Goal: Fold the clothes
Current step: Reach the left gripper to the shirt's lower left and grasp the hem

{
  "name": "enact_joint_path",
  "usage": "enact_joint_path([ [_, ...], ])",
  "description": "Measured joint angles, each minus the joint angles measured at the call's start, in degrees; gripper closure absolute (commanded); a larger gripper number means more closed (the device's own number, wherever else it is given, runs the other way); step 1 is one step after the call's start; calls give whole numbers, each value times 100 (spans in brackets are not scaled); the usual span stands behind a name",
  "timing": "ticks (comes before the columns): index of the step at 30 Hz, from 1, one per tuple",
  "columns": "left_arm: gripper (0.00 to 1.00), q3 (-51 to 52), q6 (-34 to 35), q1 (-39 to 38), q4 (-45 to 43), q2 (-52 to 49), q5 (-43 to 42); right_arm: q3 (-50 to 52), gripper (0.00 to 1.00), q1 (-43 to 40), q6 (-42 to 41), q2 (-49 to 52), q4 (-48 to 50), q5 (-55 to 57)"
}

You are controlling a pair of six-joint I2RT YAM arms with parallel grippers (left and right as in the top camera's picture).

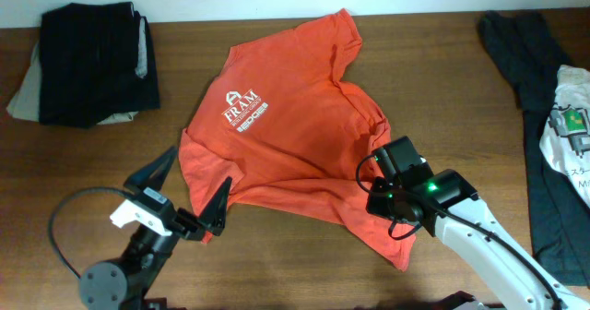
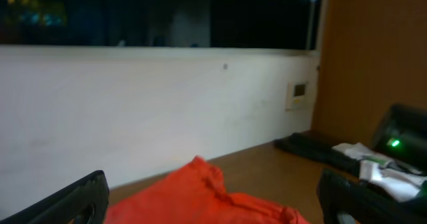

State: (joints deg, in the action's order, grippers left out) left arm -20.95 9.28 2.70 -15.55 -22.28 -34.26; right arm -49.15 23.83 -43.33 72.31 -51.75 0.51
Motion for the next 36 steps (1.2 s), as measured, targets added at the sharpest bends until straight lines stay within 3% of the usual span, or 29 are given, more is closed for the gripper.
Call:
enact_joint_path([
  [4,1,-105,4,0,-363,-302,-610,0,91,0,0,0,9,2],
  [7,1,-328,0,0,-55,-640,-870,0,91,0,0,0,2,2],
  [11,1,-1329,-85,-4,1766,-1578,-1027,0,91,0,0,0,24,28],
  [14,1,-2555,-612,-118,4022,-2597,-857,2,91,0,0,0,35,48],
  [16,1,-3071,-914,-284,4704,-3123,-675,2,91,0,-7,-2,39,52],
  [24,1,-3436,-1329,-664,5147,-4520,-328,4,91,0,0,-2,44,50],
  [27,1,-3438,-1023,-883,5296,-4970,280,4,90,0,-4,-2,55,50],
  [36,1,-3515,605,-2275,5615,-6100,3775,4,90,0,-2,-2,125,50],
])
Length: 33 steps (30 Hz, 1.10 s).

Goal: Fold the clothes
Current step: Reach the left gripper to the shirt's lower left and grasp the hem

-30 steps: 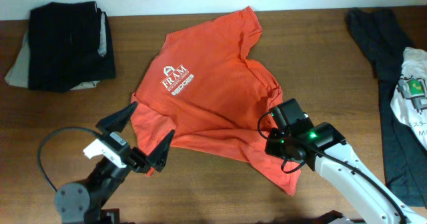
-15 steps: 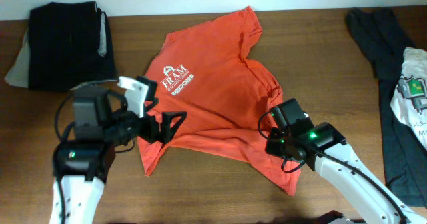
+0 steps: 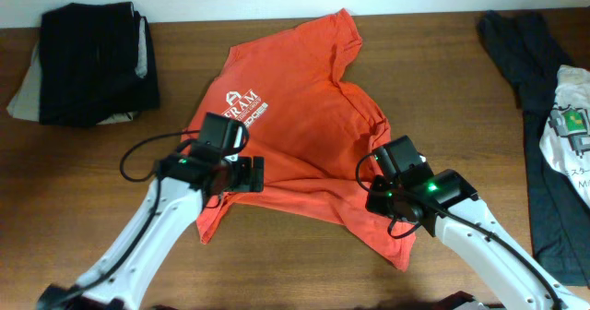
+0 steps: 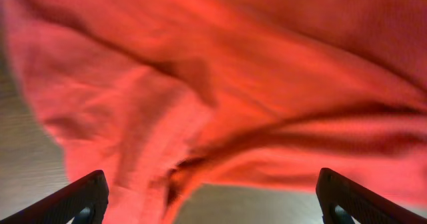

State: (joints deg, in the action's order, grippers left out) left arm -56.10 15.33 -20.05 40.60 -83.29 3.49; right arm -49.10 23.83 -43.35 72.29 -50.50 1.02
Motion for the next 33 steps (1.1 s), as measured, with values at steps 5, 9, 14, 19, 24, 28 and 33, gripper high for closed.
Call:
enact_joint_path([
  [5,1,-9,417,-24,-367,-730,717,0,90,0,2,0,2,0],
  [9,1,-11,496,-24,-774,-1051,844,2,90,0,4,0,2,0],
  [14,3,-52,531,-24,-1182,-1290,905,4,90,0,9,0,2,0],
  [19,9,-59,551,-24,-1189,-1543,1095,4,90,0,2,0,0,2],
  [24,9,-61,551,-24,-1099,-1799,1255,4,90,0,4,0,-2,0],
  [28,10,-63,551,-24,-1095,-1853,1290,4,90,0,7,0,0,0],
  [33,25,-103,540,-24,-981,-1917,1309,4,90,0,4,0,-2,0],
])
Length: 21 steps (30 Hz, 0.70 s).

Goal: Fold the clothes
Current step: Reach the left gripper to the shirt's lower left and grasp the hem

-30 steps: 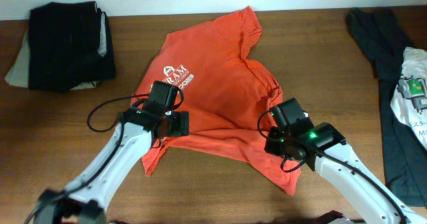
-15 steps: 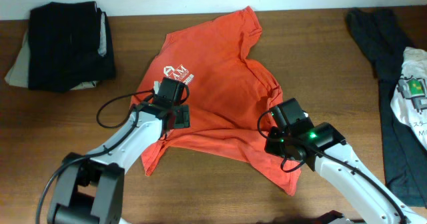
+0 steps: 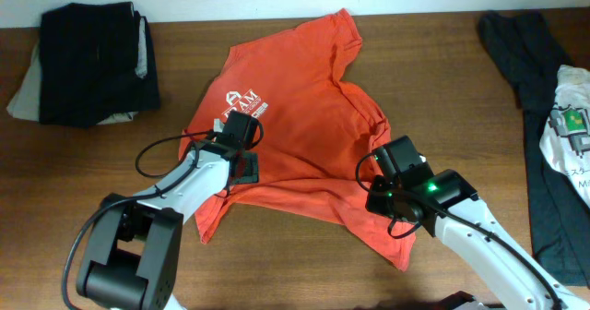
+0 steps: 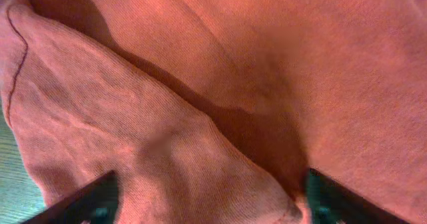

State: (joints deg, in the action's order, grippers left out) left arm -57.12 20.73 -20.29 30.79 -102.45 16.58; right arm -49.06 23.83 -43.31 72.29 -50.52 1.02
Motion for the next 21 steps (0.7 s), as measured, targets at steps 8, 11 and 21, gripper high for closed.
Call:
enact_joint_path([
  [8,45,-11,31,0,131,-15,0,0,90,0,0,0,2,2],
  [11,56,-87,22,0,372,-22,28,0,90,0,0,0,2,2],
  [21,83,-514,-2,0,866,-44,197,0,90,0,0,0,2,20],
])
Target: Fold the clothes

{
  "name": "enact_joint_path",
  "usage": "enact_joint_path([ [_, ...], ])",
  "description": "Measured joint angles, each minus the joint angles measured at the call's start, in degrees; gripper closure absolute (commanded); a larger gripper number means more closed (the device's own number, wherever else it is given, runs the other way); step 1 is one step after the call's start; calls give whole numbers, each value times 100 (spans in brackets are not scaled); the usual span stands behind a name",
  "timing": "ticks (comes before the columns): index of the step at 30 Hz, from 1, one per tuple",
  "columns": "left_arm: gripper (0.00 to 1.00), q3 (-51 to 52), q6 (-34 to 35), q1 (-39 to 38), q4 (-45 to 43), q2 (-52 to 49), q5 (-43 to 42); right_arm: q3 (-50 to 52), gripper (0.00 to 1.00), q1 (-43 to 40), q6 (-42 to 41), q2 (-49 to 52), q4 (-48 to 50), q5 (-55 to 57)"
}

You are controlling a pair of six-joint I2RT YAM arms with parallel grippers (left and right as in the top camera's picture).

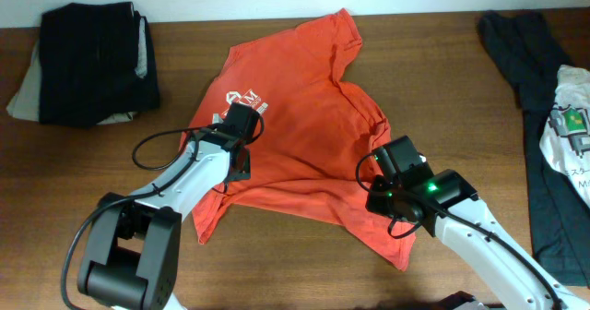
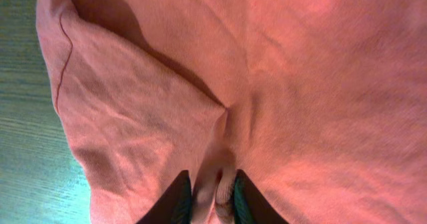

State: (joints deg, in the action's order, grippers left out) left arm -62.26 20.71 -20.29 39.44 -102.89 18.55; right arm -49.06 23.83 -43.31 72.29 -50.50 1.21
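Observation:
An orange T-shirt (image 1: pixel 295 116) with a white chest print lies crumpled in the middle of the wooden table. My left gripper (image 1: pixel 238 160) is down on its left side below the print, shut on a pinched ridge of orange cloth (image 2: pixel 215 191); the dark fingers (image 2: pixel 180 201) squeeze the fold from both sides. My right gripper (image 1: pixel 380 183) rests on the shirt's lower right part; its fingers are hidden under the wrist in the overhead view, so whether it holds cloth is unclear.
A folded dark pile (image 1: pixel 88 61) sits at the far left corner. Dark garments (image 1: pixel 530 89) and a white printed one (image 1: pixel 572 135) lie along the right edge. Bare wood (image 1: pixel 277 264) runs along the front.
My left gripper went from open on the shirt's left side to shut on a fold of orange cloth. The shirt's lower left edge has bunched slightly. The right arm has not moved.
My left gripper was open and raised near the front left, off the shirt. Then it hung open over the shirt's lower left hem. Then it pressed open onto the cloth under the print, and now it pinches a fold. The right arm stayed put.

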Motion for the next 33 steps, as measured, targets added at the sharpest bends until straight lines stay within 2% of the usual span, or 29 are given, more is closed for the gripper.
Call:
enact_joint_path([
  [6,99,0,7,0,24,-2,17,0,90,0,2,0,0,0],
  [13,99,-9,-13,0,55,-4,17,0,90,0,-2,0,0,0],
  [16,99,-166,-17,0,411,-17,28,0,90,0,2,0,7,0],
  [26,99,-1974,-31,0,1871,9,33,0,96,0,87,0,153,7],
  [30,99,-2557,-31,0,2037,400,-22,-92,96,-17,492,2,79,50],
  [33,99,-2811,-31,0,2052,881,-48,-778,96,-125,876,9,-310,90],
])
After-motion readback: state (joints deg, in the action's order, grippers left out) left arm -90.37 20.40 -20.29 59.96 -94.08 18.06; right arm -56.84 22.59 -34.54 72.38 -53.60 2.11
